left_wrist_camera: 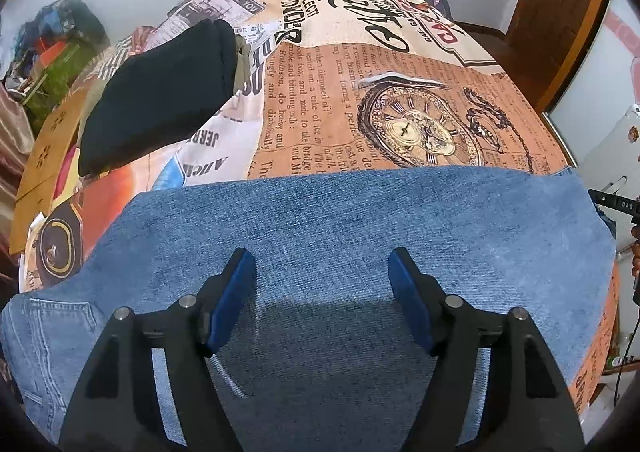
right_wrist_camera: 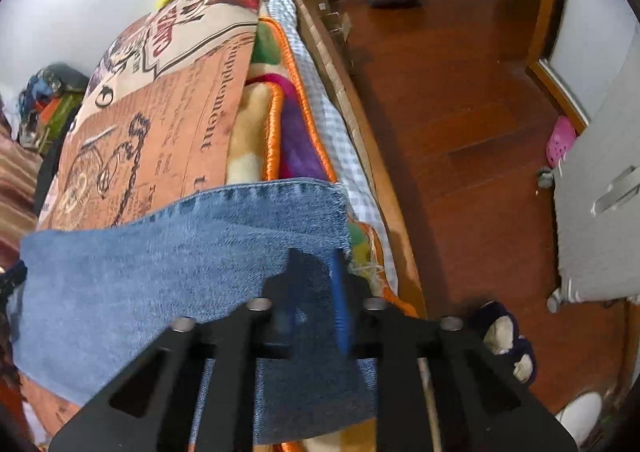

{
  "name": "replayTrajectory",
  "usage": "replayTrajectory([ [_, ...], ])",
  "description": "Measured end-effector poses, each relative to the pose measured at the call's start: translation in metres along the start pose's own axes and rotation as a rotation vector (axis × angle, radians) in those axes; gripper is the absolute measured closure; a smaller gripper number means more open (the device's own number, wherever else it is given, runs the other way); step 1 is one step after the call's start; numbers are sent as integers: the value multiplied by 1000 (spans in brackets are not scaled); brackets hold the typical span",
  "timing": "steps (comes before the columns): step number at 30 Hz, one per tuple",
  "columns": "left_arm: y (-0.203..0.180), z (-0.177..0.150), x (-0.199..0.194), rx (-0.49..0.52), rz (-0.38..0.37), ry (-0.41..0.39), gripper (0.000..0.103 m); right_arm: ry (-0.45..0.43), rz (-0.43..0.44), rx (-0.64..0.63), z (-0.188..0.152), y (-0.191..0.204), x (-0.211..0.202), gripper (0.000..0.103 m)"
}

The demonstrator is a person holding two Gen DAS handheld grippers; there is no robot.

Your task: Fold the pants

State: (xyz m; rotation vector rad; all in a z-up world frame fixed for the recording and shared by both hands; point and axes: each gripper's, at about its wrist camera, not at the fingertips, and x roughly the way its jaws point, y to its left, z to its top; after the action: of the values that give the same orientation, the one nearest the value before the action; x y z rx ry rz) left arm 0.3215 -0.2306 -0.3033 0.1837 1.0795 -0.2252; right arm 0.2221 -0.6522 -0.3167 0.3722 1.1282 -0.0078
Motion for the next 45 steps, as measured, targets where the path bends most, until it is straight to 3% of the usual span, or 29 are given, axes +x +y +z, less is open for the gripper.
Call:
replayTrajectory([
  [9,-7,4,-8,30,4,17,33,-52,-36,-37,3,10,-22,97],
  [12,-26,16,-23,98,-18,-17,33,-64,-54,-22,6,6,-32,81],
  [14,-50,32,-33,174,-41,-49,33,-85,-78,-19,4,5,-38,60],
  [15,-61,39,-35,203,-53,-56,33,-99,-87,-17,2,4,-42,58],
  [23,-178,82,-7,432,-216,-4,32,-118,-128,7,-13,-2,-49,58],
  [28,-245,80,30,509,-350,99,32,-133,-142,36,-26,-10,-52,58],
  [32,-288,77,62,586,-367,135,33,-135,-126,69,-35,-17,-52,57],
  [34,-297,76,73,601,-371,155,36,-135,-116,84,-39,-21,-50,53],
  [36,-301,73,84,602,-407,199,48,-137,-110,96,-40,-24,-47,49],
  [37,-301,71,87,598,-418,211,49,-137,-107,99,-38,-24,-45,49],
  [45,-298,59,77,630,-438,184,71,-124,-39,71,-7,-22,-22,49],
])
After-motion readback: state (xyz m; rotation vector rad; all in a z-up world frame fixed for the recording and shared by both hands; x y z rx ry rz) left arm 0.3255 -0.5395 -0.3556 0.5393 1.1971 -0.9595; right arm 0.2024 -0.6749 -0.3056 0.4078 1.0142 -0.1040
